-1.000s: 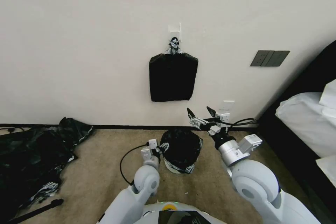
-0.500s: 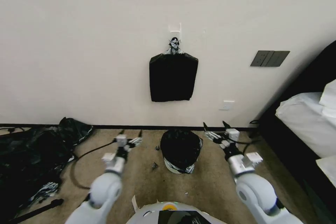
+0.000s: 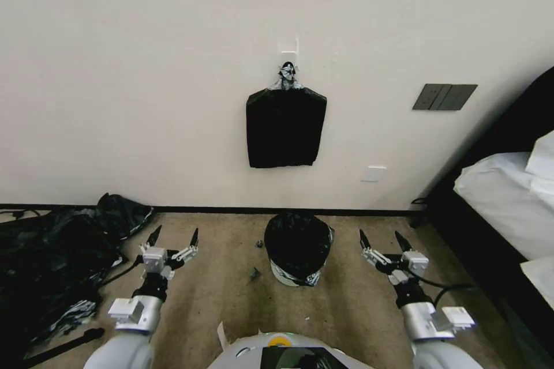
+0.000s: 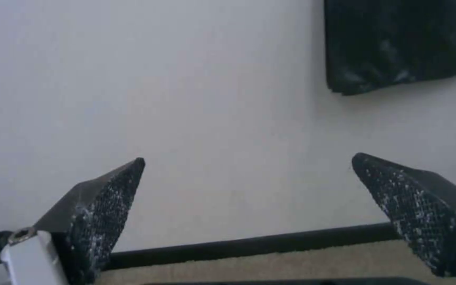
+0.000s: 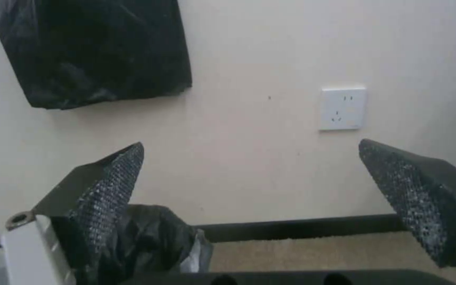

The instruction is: Place a trash bag onto the trash bin.

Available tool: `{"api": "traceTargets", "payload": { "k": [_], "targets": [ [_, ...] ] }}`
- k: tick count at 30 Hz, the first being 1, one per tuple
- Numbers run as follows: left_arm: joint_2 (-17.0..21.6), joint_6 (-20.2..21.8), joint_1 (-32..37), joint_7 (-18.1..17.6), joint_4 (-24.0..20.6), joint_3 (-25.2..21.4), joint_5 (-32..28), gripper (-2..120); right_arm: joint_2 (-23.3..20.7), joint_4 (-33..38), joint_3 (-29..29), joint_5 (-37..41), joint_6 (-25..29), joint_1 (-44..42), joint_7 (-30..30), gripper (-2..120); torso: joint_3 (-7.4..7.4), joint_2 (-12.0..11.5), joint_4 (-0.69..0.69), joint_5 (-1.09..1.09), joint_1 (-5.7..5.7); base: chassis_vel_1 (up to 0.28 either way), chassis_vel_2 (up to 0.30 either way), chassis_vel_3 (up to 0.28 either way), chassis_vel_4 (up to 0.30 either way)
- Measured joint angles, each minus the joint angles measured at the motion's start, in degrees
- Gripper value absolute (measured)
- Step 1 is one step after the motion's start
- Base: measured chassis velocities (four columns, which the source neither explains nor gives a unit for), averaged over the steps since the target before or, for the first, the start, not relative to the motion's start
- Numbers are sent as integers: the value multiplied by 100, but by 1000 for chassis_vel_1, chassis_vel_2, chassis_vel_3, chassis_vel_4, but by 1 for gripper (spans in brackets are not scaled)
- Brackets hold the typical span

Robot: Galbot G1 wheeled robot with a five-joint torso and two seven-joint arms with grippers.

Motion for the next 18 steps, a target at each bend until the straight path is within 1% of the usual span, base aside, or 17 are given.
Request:
{"api": "traceTargets", "payload": {
  "k": [2,3,4,6,10,18],
  "targets": [
    [-53,-7,85,-73,-116,55,36,100,65,0,-32,-21,62,-21,-22,100,0,0,0,2,0,0,0,0,0],
    [-83,0,124,-197,-185,121,38,100,88,0,-44,-34,100,-24,-44,100,0,0,0,1,0,0,0,0,0],
    [-83,0,124,-197,-185,121,38,100,88,0,-44,-34,100,-24,-44,100,0,0,0,1,0,0,0,0,0],
    [-87,25,140,-318,-237,156,41,100,89,-13,-46,-39,152,-17,-52,100,0,0,0,0,0,0,0,0,0],
    [-71,106,164,-382,-384,168,39,100,88,-33,-49,-56,192,-5,-68,100,1,0,0,1,1,0,0,0,0],
    [-92,129,194,-405,-442,211,103,100,135,-59,-61,-118,204,-4,-139,100,1,0,0,1,1,0,0,0,0]
  ]
}}
